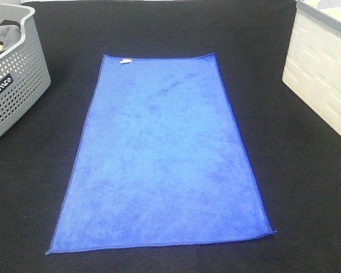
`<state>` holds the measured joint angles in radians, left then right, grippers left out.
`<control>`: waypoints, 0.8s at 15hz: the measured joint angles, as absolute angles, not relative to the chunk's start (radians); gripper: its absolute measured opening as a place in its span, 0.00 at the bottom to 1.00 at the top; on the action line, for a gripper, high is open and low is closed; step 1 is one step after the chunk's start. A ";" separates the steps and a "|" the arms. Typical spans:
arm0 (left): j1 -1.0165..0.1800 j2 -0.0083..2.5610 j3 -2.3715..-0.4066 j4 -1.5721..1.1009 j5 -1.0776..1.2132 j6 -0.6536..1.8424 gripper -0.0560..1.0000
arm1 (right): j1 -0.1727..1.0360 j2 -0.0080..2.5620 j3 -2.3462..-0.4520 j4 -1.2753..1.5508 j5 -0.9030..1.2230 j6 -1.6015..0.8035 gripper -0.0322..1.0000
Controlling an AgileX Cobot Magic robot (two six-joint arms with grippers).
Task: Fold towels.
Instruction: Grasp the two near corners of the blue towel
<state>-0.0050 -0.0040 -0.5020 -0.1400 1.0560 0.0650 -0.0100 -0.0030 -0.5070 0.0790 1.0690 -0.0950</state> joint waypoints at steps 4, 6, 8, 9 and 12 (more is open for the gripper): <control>-0.005 -0.004 -0.502 -0.140 1.056 0.065 0.67 | -0.010 -0.003 -0.507 0.079 1.069 -0.095 0.83; -0.005 -0.004 -0.502 -0.140 1.056 0.065 0.67 | -0.010 -0.003 -0.507 0.079 1.069 -0.095 0.83; -0.005 -0.004 -0.502 -0.140 1.056 0.065 0.67 | -0.010 -0.003 -0.507 0.079 1.069 -0.095 0.83; -0.005 -0.004 -0.502 -0.140 1.056 0.065 0.67 | -0.010 -0.003 -0.507 0.079 1.069 -0.095 0.83; -0.005 -0.004 -0.502 -0.140 1.056 0.065 0.67 | -0.010 -0.003 -0.507 0.079 1.069 -0.095 0.83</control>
<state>-0.0050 -0.0040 -0.5020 -0.1400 1.0560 0.0650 -0.0100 -0.0030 -0.5070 0.0790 1.0690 -0.0950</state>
